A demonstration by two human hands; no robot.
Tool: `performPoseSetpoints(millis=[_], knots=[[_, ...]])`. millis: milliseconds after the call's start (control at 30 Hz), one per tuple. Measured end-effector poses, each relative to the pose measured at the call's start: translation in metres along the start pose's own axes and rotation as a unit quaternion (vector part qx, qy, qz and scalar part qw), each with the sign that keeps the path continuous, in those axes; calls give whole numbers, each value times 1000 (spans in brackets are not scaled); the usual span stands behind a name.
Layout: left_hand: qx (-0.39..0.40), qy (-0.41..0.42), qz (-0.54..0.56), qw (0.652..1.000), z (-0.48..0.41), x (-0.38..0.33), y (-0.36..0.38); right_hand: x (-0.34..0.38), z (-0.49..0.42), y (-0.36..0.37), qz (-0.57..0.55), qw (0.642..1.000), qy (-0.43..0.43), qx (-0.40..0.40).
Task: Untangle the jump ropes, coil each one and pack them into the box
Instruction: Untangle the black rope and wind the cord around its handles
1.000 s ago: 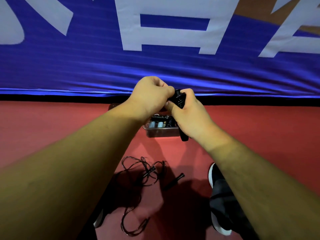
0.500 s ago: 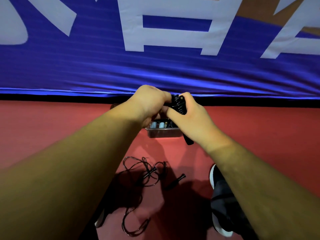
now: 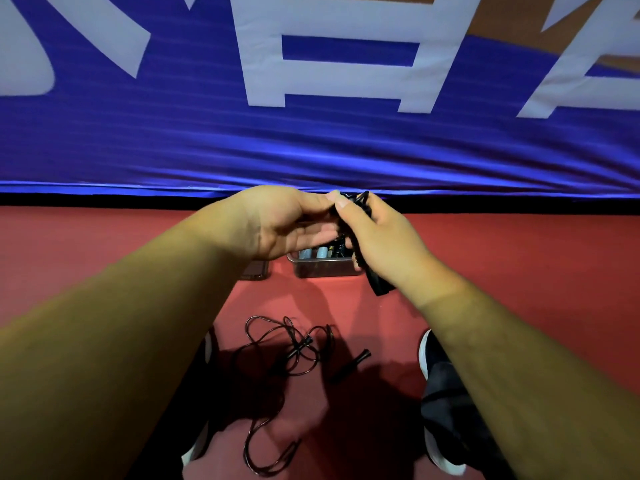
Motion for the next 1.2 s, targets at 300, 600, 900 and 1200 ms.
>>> performPoseSetpoints(millis=[300,600,900,1200], knots=[[45,86,8,995,1,-20,11,-6,-6,5,-161,982,89,33],[129,58,-102,985,3,-17,12,-14,-3,24,-207,961,130,133],[-8,26,-291,956,4,-22,4,-16,-9,11,30,988,39,149],[-48,125,-544,828,16,-23,35,-53,-22,-2,336,941,45,0]])
Point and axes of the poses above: each hand's wrist, its own z-axis away from the middle knuckle, its own y-axis out of the palm, x = y × z, the point moved 9 cm from there along -z, towards the middle knuckle, and after that the axes turned 2 degrees about z, right-handed, at the moved point
